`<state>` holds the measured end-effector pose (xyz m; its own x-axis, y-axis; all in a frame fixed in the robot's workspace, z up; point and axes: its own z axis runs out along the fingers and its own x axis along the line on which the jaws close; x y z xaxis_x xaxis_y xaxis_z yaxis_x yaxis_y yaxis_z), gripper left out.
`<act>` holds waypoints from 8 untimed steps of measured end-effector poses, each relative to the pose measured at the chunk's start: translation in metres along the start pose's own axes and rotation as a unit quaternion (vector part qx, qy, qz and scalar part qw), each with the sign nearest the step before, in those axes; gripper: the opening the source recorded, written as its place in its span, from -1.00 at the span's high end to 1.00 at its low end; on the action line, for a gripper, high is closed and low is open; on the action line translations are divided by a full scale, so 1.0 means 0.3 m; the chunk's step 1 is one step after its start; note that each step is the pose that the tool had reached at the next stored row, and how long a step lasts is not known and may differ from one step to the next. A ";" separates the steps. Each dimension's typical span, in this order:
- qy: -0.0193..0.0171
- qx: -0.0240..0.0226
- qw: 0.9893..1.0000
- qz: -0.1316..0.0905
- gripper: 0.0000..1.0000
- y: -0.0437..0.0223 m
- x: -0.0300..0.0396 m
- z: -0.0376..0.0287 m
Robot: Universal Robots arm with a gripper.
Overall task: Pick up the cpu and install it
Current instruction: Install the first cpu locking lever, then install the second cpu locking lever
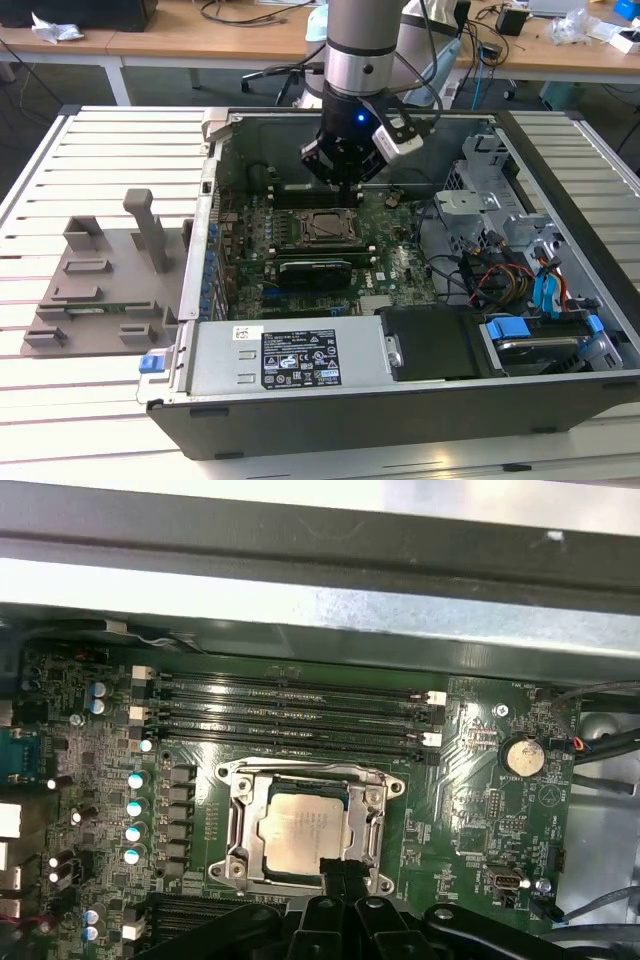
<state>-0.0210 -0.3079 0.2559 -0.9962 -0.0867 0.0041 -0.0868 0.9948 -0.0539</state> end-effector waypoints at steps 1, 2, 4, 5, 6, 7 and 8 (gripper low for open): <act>0.000 0.000 1.000 0.000 0.79 0.000 0.000 0.000; 0.000 0.000 1.000 0.000 0.79 0.000 0.000 0.000; 0.000 0.000 1.000 0.000 0.79 0.000 0.000 0.000; 0.000 0.000 1.000 0.000 0.79 0.000 0.000 0.000; 0.000 0.000 1.000 0.000 0.79 0.000 0.000 0.000; 0.000 0.000 1.000 0.000 0.79 0.000 0.000 0.000; 0.000 0.000 1.000 0.000 0.79 0.000 0.000 0.000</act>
<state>-0.0210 -0.3080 0.2560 -0.9962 -0.0867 0.0042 -0.0868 0.9948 -0.0539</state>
